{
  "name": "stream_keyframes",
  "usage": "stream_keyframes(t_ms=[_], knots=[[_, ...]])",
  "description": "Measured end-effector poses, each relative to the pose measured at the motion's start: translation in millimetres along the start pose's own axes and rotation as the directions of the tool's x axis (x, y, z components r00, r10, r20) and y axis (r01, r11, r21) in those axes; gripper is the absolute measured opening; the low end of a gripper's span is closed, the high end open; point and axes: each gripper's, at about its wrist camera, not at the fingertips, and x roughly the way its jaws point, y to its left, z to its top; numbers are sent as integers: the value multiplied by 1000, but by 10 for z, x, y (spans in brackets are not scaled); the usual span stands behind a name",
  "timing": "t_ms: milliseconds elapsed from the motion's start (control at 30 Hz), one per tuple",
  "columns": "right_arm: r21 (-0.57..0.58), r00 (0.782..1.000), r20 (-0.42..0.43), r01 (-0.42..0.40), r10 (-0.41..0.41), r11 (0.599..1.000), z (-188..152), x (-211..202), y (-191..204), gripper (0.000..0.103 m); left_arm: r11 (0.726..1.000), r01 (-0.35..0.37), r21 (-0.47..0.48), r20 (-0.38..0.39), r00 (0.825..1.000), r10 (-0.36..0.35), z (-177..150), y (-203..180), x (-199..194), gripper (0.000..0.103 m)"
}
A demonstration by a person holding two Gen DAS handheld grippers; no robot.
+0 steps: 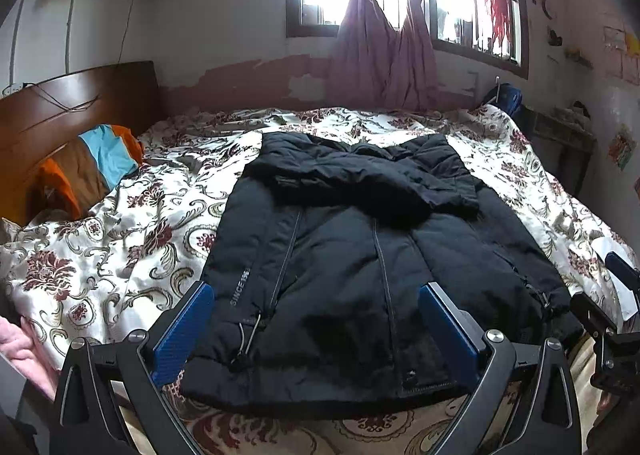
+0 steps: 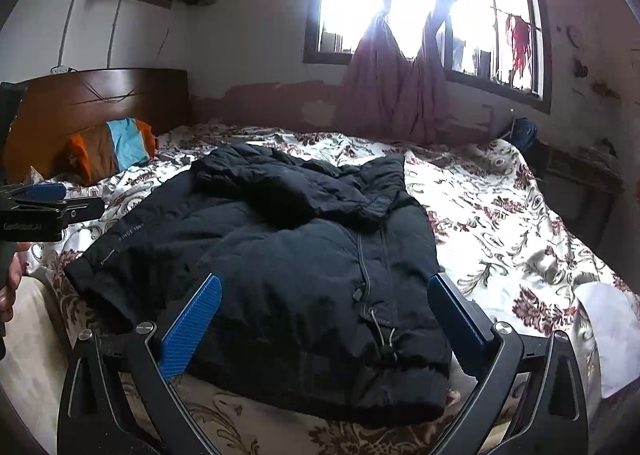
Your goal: Fold large clothes
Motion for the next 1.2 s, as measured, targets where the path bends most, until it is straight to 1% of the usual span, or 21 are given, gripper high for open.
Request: stream_keyframes(t_ms=[267, 467, 567, 667, 900, 1000, 1067, 1100, 1167, 1200], knots=[[6, 999, -33, 6, -6, 1000, -111, 59, 3, 101, 1000, -17, 3, -51, 999, 17, -205, 77, 54, 103], [4, 996, -87, -6, 6, 1000, -181, 162, 33, 101, 999, -43, 27, -114, 992, 46, -402, 184, 93, 103], [-2, 994, -105, -14, 14, 1000, -203, 199, 62, 101, 999, -35, 41, -128, 991, 40, -466, 240, 72, 103], [-11, 992, -123, -17, 16, 1000, -219, 226, 91, 101, 998, -8, 56, -151, 988, 16, -525, 299, 65, 103], [-26, 989, -145, -23, 19, 999, -240, 245, 125, 101, 984, 6, 176, -220, 975, 33, -671, 334, 143, 103], [-33, 986, -159, -48, 43, 998, -197, 244, 107, 101, 977, 25, 211, -246, 969, 28, -721, 337, 172, 103], [-54, 982, -178, -74, 64, 996, -138, 250, 76, 101, 975, 39, 217, -268, 963, 21, -731, 337, 207, 103], [-82, 977, -201, -90, 72, 993, -103, 256, 48, 101, 975, 45, 219, -276, 961, 18, -733, 336, 226, 103], [-140, 969, -236, -103, 68, 985, -69, 263, 9, 101, 968, 65, 241, -299, 954, 10, -737, 312, 269, 103], [-192, 964, -258, -107, 55, 975, -73, 259, -5, 101, 963, 67, 262, -305, 952, 17, -746, 295, 285, 103]])
